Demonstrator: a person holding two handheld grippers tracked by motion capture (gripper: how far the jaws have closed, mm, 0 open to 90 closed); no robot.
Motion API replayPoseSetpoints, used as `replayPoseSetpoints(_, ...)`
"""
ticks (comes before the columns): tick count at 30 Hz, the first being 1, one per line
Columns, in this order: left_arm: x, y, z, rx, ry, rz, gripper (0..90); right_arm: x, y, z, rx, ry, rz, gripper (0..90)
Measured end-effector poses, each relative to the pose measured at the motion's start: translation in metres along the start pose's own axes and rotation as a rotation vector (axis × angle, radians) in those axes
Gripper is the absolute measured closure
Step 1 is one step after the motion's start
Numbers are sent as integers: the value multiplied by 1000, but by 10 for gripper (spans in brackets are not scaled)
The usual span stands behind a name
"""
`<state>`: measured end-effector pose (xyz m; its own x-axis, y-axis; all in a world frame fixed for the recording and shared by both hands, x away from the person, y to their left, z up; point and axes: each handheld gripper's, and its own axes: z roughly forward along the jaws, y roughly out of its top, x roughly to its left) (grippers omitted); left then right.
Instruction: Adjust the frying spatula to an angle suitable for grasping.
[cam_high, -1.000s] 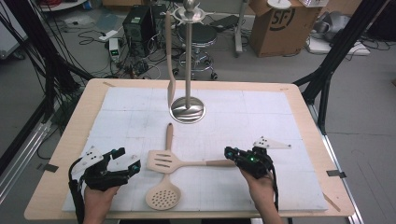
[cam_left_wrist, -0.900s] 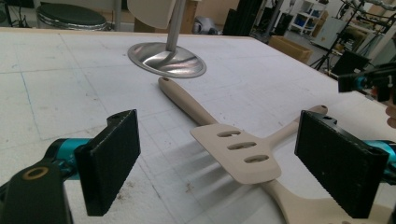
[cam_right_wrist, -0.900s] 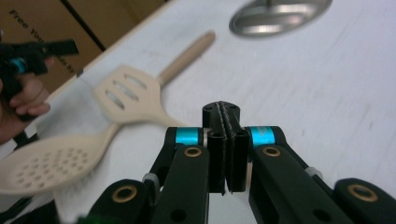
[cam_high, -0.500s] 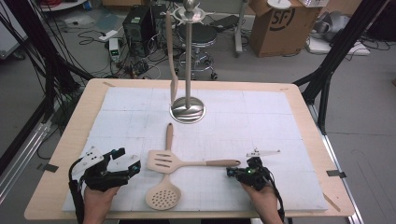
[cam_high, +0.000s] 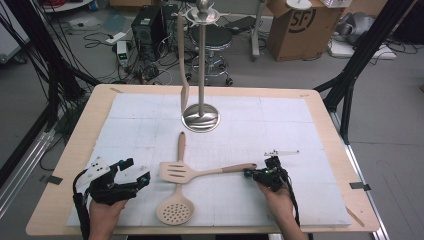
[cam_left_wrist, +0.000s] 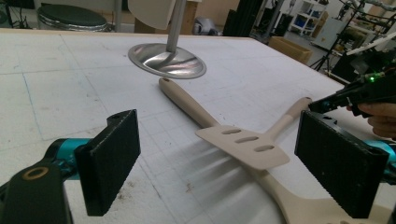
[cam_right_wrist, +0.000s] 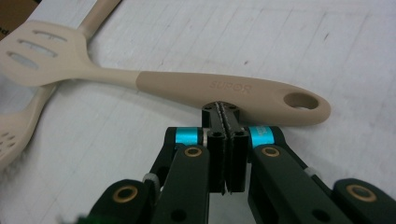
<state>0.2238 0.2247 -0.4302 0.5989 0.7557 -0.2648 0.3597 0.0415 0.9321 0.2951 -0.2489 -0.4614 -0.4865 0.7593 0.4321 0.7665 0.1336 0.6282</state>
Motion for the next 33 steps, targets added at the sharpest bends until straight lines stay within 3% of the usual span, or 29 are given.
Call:
replayPoseSetpoints(5,0,0,0,3,2,2,147,-6,13,4,-15,-54,8,896)
replayPoseSetpoints(8,0,0,0,5,2,3,147,-12,17,7,-50,-45,36,896)
replayPoseSetpoints(16,1,0,0,3,2,-1,147,-20,31,13,-106,-99,45,896)
replayPoseSetpoints(24,2,-1,-2,0,8,-4,147,-21,51,22,-93,-167,31,897)
replayPoseSetpoints(27,3,-1,-2,1,10,-3,147,-13,54,24,-131,-130,41,897)
replayPoseSetpoints(33,2,-1,-3,1,10,-1,147,17,62,47,-114,-10,23,897)
